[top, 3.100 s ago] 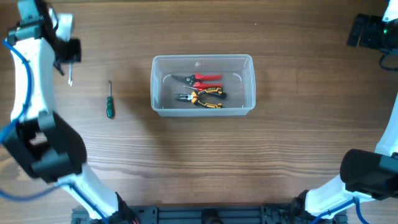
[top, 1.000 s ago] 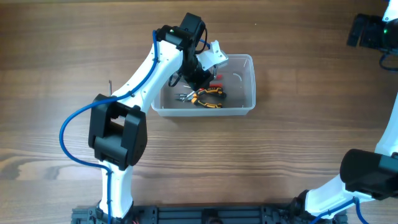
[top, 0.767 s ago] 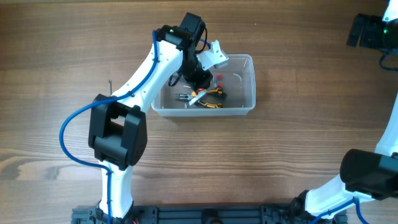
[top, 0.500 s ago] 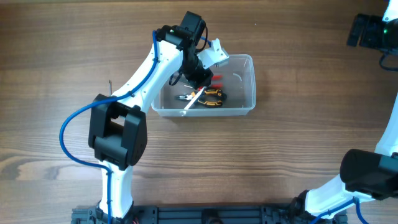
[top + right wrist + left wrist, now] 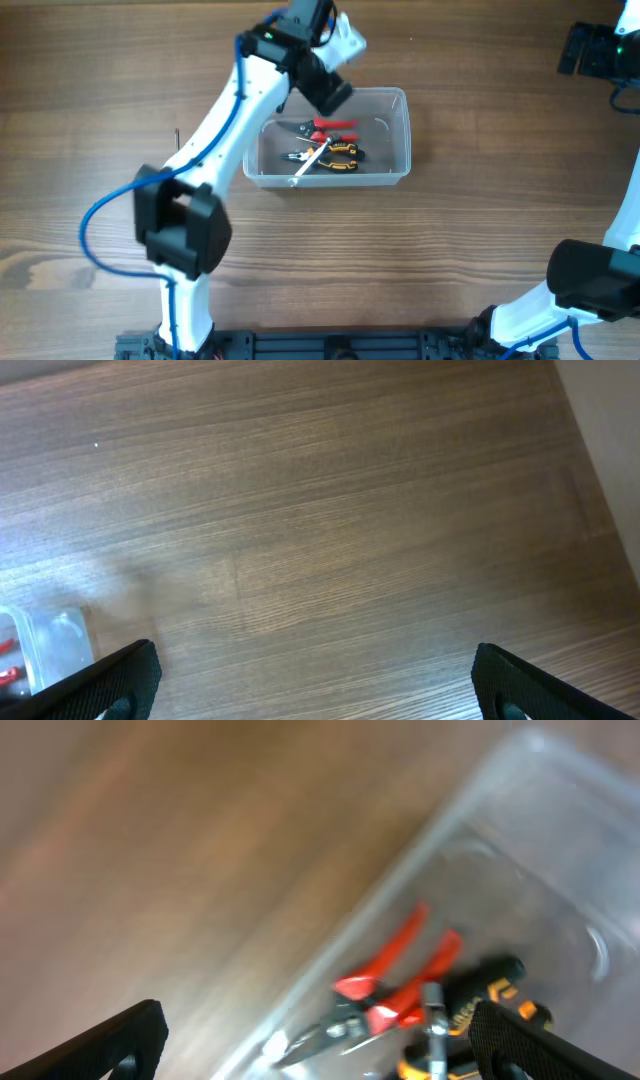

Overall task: Pack container
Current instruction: 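Move the left gripper back toward the green-handled screwdriver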

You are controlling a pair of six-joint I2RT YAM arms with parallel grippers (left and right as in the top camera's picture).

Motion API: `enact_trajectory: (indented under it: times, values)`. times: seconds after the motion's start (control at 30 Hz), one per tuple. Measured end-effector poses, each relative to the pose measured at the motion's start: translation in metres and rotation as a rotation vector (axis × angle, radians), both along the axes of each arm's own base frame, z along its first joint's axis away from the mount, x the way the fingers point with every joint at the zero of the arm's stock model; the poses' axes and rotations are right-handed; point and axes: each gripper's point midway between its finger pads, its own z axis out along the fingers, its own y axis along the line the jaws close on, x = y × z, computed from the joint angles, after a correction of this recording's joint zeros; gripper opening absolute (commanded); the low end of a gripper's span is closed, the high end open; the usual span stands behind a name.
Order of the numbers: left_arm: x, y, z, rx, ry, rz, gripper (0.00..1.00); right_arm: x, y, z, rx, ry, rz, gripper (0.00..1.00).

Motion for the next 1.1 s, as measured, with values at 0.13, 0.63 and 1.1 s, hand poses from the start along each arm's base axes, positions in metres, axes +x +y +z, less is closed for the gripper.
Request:
enact_trajectory:
  times: [0.13,0.63,1.1]
  values:
    - [0.002,0.04,0.069,-0.059,-0.107,0.219,1.0,0.0,0.0,0.0,0.0,0.0,0.0,1.0]
    - [-0.082,0.172,0.105,-0.036,0.093,0.691,1.0,0.0,0.0,0.0,0.0,0.0,0.0,1.0]
    - [-0.106,0.287,-0.003,-0.007,0.347,1.159,1.0,0.0,0.0,0.0,0.0,0.0,0.0,1.0]
